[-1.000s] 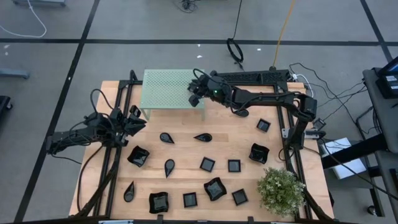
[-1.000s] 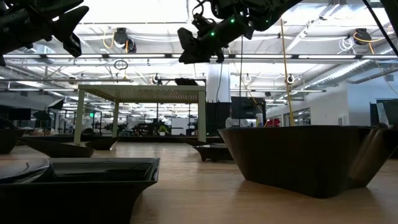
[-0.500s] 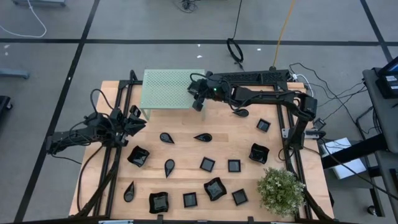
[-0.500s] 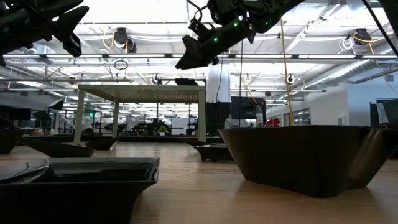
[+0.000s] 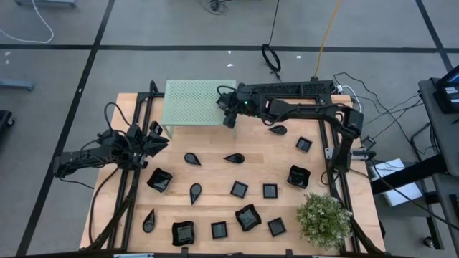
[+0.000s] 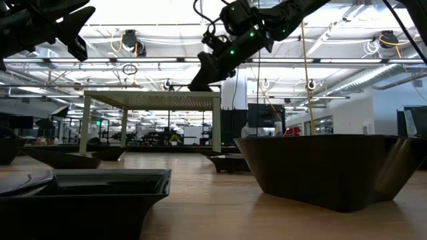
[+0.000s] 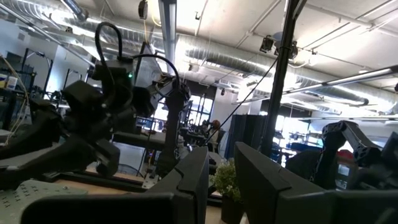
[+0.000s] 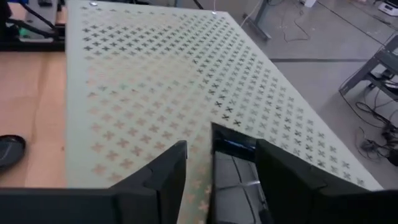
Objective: Pick & Place Mini shaped plates
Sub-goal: Stack the square plate on top of the square plate on the shelf
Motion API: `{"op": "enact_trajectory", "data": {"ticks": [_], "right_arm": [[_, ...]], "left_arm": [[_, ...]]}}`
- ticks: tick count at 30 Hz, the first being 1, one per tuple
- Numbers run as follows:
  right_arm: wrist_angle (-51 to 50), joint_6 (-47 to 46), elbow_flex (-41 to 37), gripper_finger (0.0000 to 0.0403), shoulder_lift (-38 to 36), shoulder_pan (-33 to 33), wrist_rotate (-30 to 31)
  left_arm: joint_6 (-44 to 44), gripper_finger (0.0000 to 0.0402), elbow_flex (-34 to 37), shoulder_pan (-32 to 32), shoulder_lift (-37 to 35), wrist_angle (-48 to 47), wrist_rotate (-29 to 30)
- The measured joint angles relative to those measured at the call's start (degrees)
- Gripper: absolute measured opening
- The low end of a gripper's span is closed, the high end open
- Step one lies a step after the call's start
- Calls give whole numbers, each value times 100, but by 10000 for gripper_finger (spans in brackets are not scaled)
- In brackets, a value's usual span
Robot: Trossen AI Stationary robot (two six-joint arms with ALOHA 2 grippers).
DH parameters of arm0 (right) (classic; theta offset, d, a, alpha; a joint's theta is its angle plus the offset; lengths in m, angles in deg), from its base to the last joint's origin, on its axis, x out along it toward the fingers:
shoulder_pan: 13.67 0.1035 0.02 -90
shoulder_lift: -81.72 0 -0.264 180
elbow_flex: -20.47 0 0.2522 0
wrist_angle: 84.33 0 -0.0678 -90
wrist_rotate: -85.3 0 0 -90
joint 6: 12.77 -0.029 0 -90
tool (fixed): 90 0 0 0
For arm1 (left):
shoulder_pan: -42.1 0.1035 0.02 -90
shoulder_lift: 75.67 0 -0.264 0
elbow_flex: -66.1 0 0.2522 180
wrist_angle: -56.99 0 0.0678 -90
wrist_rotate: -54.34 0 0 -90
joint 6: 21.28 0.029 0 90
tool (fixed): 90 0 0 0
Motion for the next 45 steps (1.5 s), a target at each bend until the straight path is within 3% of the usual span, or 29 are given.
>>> {"op": "enact_trajectory", "data": {"ticks": [15, 26, 45], "right_arm": [[-423, 108, 0, 119, -4, -35, 150], [-427, 208, 0, 7, -4, -37, 159], [-135, 235, 0, 1, -4, -22, 310]], "left_arm": [[0, 81, 0, 2, 0, -1, 0], [-1, 81, 0, 1, 0, 2, 0], [1, 81, -2, 0, 0, -1, 0]]}}
